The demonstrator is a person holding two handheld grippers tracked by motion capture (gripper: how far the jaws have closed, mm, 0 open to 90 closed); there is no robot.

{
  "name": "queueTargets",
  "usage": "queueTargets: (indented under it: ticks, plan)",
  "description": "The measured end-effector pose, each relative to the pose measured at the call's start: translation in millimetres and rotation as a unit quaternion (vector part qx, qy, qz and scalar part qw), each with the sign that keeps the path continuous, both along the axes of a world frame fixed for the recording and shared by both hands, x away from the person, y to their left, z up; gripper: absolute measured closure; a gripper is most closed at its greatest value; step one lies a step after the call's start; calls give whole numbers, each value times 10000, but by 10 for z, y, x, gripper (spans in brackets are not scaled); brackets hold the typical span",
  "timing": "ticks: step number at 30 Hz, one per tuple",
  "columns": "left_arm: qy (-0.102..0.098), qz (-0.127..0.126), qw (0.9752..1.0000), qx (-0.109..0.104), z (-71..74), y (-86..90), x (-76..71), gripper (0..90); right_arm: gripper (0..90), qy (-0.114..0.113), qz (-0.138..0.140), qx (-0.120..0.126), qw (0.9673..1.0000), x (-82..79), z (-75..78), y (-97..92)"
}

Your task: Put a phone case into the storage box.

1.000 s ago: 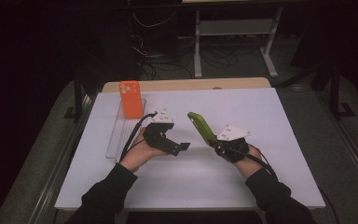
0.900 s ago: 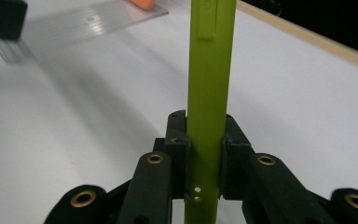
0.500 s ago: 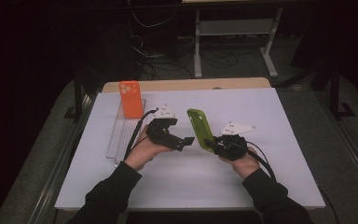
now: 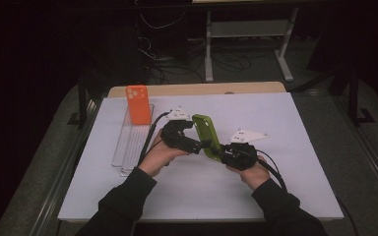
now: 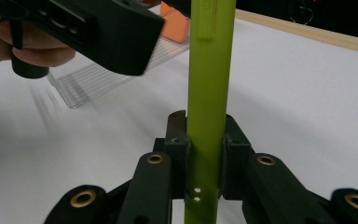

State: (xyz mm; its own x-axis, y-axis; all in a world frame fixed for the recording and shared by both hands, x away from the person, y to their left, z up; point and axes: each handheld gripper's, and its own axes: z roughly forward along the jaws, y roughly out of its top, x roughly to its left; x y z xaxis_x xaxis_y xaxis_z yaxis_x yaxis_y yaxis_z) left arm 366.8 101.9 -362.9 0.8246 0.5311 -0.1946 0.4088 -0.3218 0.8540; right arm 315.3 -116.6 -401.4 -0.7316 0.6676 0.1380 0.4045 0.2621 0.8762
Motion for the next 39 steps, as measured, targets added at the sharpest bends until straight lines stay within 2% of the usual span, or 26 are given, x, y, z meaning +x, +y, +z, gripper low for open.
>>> queueTargets:
  ticks: [6, 7, 15, 20, 27, 32, 39]
  plan:
    - [-92, -78, 9999, -7, -28, -59, 22, 0, 757, -17, 65, 42, 10000, -9, -4, 32]
    - [-26, -37, 10000, -67, -34, -72, 13, 0, 757, -42, 90, 33, 9999, -11, -5, 40]
    - [-121, 3, 9998, -185, -23, -60, 30, 0, 758, 32, 112, 55, 9999, -32, -20, 87]
    - [42, 89, 9995, -287, -31, -59, 29, 0, 758, 69, 156, -53, 9998, -36, -50, 125]
    - [109, 179, 9993, -312, -54, -63, 36, 0, 758, 62, 163, -208, 9996, -36, -79, 157]
    - [97, 266, 9986, -445, -61, -18, 43, 92, 758, 35, 163, -286, 9995, -40, -89, 166]
    - [174, 175, 9986, -478, -50, -1, 46, 124, 746, -45, 163, -363, 9992, -44, -92, 182]
